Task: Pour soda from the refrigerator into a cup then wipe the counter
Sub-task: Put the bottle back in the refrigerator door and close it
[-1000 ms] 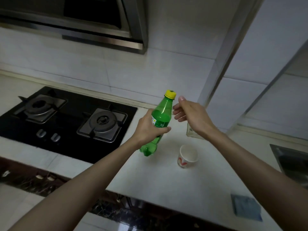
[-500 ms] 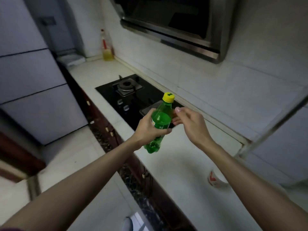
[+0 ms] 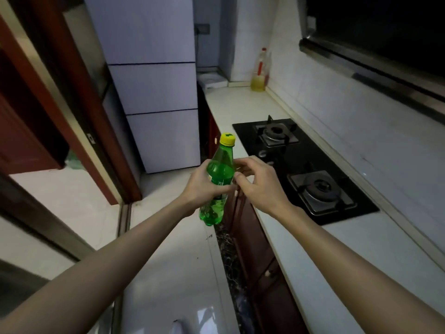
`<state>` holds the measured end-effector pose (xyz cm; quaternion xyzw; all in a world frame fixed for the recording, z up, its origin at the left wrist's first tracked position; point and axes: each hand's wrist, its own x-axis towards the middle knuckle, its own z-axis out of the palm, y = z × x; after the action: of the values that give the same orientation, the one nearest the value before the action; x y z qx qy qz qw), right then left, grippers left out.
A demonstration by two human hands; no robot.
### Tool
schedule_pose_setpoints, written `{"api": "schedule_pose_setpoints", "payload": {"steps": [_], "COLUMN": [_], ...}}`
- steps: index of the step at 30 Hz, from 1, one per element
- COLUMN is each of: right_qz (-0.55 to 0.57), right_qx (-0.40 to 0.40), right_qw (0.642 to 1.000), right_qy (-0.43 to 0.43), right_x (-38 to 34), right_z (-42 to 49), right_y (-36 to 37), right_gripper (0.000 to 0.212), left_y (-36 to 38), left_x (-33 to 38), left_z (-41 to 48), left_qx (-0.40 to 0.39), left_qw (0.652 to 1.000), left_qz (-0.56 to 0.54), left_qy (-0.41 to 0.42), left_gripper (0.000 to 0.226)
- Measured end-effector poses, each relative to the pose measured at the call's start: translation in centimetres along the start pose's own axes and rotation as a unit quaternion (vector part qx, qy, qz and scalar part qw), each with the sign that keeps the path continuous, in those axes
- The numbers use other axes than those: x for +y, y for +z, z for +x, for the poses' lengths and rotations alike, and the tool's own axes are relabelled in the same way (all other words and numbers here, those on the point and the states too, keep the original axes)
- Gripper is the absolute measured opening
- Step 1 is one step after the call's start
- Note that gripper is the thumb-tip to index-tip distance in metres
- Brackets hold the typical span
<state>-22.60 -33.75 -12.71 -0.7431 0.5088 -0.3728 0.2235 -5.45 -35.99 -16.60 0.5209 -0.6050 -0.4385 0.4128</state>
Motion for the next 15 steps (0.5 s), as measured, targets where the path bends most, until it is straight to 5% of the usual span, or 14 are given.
{"api": "schedule_pose_setpoints", "payload": {"steps": [15], "right_qz": [0.020], "right_qx": [-0.053], "right_qw": [0.997], "right_qy": [-0.055], "right_x": [-5.7], "right_z": [19.9], "right_y": [16.7], "right_gripper": [0.039], "left_y": [-21.2], "left_x": [-6.5], "left_z": [12.2], "left_qx": [0.089], "left_qw": [0.996], "left_qz": [-0.010], "left_qy": [-0.015], "left_gripper": [0.073]}}
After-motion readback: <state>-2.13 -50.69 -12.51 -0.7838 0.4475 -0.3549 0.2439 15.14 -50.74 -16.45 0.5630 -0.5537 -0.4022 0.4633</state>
